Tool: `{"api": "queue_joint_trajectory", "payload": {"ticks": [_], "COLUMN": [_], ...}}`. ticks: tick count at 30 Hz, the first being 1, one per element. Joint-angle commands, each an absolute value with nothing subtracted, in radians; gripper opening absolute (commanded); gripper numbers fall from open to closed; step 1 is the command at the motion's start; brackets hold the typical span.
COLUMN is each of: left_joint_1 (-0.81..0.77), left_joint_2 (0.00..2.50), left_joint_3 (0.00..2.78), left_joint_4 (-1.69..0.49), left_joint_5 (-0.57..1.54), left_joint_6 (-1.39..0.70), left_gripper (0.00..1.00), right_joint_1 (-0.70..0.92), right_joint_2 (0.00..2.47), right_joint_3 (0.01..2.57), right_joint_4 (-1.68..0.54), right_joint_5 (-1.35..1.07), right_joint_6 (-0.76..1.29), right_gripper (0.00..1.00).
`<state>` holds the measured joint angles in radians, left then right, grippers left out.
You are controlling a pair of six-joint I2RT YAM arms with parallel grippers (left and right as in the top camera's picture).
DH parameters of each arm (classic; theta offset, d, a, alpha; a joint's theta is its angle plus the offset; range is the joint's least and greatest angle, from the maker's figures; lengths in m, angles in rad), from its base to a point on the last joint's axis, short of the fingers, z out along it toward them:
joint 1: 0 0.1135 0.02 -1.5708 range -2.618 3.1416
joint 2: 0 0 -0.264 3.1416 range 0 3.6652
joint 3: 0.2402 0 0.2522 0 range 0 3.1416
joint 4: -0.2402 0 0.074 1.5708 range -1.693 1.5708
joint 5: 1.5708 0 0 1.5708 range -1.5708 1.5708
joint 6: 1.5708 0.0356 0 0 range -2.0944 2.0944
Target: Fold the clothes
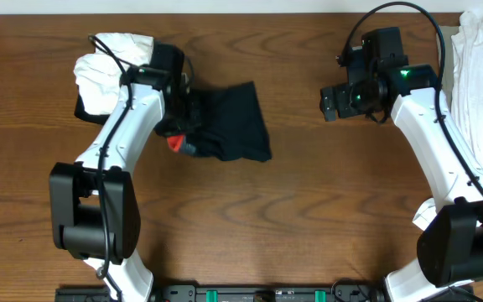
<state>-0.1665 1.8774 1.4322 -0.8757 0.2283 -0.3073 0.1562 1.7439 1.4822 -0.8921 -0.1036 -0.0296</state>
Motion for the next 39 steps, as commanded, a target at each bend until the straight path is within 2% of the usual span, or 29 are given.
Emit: {"api": "queue_joint_trajectory", "payload": {"ticks": [1,3,5,6,8,11,12,19,33,34,39], "left_joint_1": [-0.162,-0.161,-0.159,-0.158,-0.155,-0.155,-0.155,-0.139,-0.097,-0.097,-0.096], "left_joint_2": [1.892,1.897,1.897,1.897,1.897,1.897,1.897,1.897,1.897,1.897,1.897], "left_joint_3": [1.381,1.356,1.345,1.345,1.345,1.344,1.344,1.3,1.193,1.193,1.178], "left_joint_4": [-0.868,-0.866,-0.871,-0.874,-0.874,-0.881,-0.883,-0.885,-0.881,-0.881,-0.88], "left_joint_5": [0.215,0.193,0.166,0.163,0.164,0.163,0.163,0.145,0.165,0.165,0.165], "left_joint_6": [-0.341,-0.361,-0.369,-0.369,-0.369,-0.373,-0.373,-0.409,-0.473,-0.474,-0.492], "left_gripper": [0.06,0.07,0.16,0.24,0.27,0.5,0.53,0.6,0.62,0.69,0.87], "right_joint_1": [0.152,0.152,0.152,0.152,0.152,0.152,0.152,0.152,0.152,0.152,0.152], "right_joint_2": [1.748,1.748,1.748,1.748,1.748,1.748,1.748,1.748,1.748,1.748,1.748], "right_joint_3": [1.475,1.475,1.475,1.475,1.475,1.475,1.475,1.475,1.475,1.475,1.475], "right_joint_4": [-0.891,-0.891,-0.891,-0.891,-0.891,-0.891,-0.891,-0.891,-0.891,-0.891,-0.891], "right_joint_5": [-0.101,-0.101,-0.101,-0.101,-0.101,-0.101,-0.101,-0.101,-0.101,-0.101,-0.101], "right_joint_6": [-0.015,-0.016,-0.015,-0.016,-0.015,-0.015,-0.015,-0.015,-0.015,-0.015,-0.015], "right_gripper": [0.99,0.99,0.99,0.99,0.99,0.99,0.99,0.99,0.99,0.99,0.99]}}
